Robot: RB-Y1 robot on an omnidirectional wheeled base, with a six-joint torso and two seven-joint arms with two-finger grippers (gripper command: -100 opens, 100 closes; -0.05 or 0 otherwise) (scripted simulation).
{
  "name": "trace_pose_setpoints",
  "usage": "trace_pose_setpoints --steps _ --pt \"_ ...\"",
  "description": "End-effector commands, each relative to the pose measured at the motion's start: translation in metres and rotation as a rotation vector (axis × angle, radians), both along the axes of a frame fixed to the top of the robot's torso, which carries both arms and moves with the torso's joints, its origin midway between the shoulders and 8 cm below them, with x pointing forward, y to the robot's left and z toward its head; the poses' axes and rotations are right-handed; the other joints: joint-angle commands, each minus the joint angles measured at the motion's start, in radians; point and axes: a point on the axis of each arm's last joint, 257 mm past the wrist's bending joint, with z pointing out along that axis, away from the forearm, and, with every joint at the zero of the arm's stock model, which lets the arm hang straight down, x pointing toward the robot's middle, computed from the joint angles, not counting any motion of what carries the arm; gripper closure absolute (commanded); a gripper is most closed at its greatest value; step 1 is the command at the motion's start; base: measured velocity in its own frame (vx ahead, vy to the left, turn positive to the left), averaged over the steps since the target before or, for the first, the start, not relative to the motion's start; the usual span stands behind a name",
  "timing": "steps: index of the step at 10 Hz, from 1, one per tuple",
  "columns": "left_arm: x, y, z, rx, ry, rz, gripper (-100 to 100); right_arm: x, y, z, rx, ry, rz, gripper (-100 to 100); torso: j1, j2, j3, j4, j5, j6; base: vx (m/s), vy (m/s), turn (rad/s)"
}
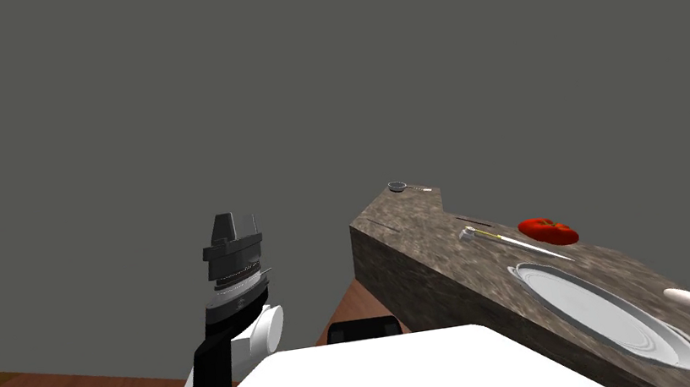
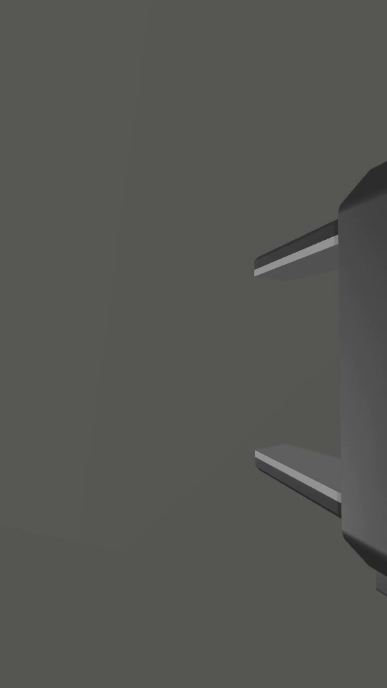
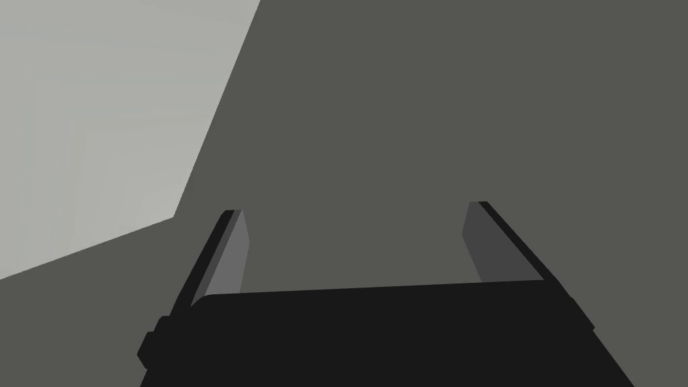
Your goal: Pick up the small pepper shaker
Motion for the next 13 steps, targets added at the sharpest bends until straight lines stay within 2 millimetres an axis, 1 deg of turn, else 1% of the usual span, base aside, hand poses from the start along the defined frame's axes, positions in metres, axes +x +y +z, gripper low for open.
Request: trace_pose_setpoints --steps 1,2,3,4,5,6,7,8,9,10,11,12,13 --pt "0.0 0.0 0.0 0.0 0.0 0.0 0 0.002 0.0 -0.011 0.019 0.011 0.008 -100 0.0 0.0 0.0 0.0 0.0 0.0 -0.008 0.012 -0.054" --pt "0.0 0.0 0.0 0.0 0.0 0.0 0 0.001 0.002 -0.029 0.058 0.0 0.023 -100 0.0 0.0 0.0 0.0 0.0 0.0 -0.01 0.014 -0.083" --pt "0.0 0.0 0.0 0.0 0.0 0.0 0 0.004 0.003 -0.034 0.063 0.001 0.023 -100 0.0 0.0 0.0 0.0 0.0 0.0 -0.009 0.014 -0.053" --pt "0.0 0.0 0.0 0.0 0.0 0.0 0 0.004 0.003 -0.034 0.062 0.007 0.023 -100 0.0 0.0 0.0 0.0 0.0 -0.001 -0.006 0.006 0.004" --pt "0.0 0.0 0.0 0.0 0.0 0.0 0 0.008 0.006 -0.053 0.099 -0.007 0.046 -100 0.0 0.0 0.0 0.0 0.0 -0.001 -0.008 0.004 -0.08" --pt "0.0 0.0 0.0 0.0 0.0 0.0 0 0.008 0.006 -0.058 0.104 0.0 0.045 -100 0.0 0.0 0.0 0.0 0.0 0.0 -0.009 0.007 -0.061" --pt "0.0 0.0 0.0 0.0 0.0 0.0 0 0.015 0.01 -0.073 0.137 -0.02 0.072 -100 0.0 0.0 0.0 0.0 0.0 -0.001 -0.011 0.01 -0.081" --pt "0.0 0.0 0.0 0.0 0.0 0.0 0 0.016 0.012 -0.083 0.147 -0.015 0.071 -100 0.0 0.0 0.0 0.0 0.0 0.0 -0.008 0.011 -0.051" --pt "0.0 0.0 0.0 0.0 0.0 0.0 0 0.031 0.017 -0.091 0.17 -0.046 0.111 -100 0.0 0.0 0.0 0.0 0.0 -0.001 -0.008 0.008 -0.107" --pt "0.0 0.0 0.0 0.0 0.0 0.0 0 0.026 0.019 -0.108 0.189 -0.033 0.102 -100 0.0 0.0 0.0 0.0 0.0 0.0 -0.006 0.009 -0.052" --pt "0.0 0.0 0.0 0.0 0.0 0.0 0 0.026 0.019 -0.108 0.186 -0.021 0.103 -100 0.0 0.0 0.0 0.0 0.0 -0.001 0.0 0.0 0.0" --pt "0.0 0.0 0.0 0.0 0.0 0.0 0 0.036 0.026 -0.125 0.217 -0.042 0.136 -100 0.0 -0.001 0.0 0.0 0.0 -0.001 -0.006 0.0 -0.09" --pt "0.0 0.0 0.0 0.0 0.0 0.0 0 0.039 0.029 -0.132 0.224 -0.036 0.139 -100 0.0 -0.001 0.0 0.0 0.0 0.0 -0.006 0.004 -0.055"
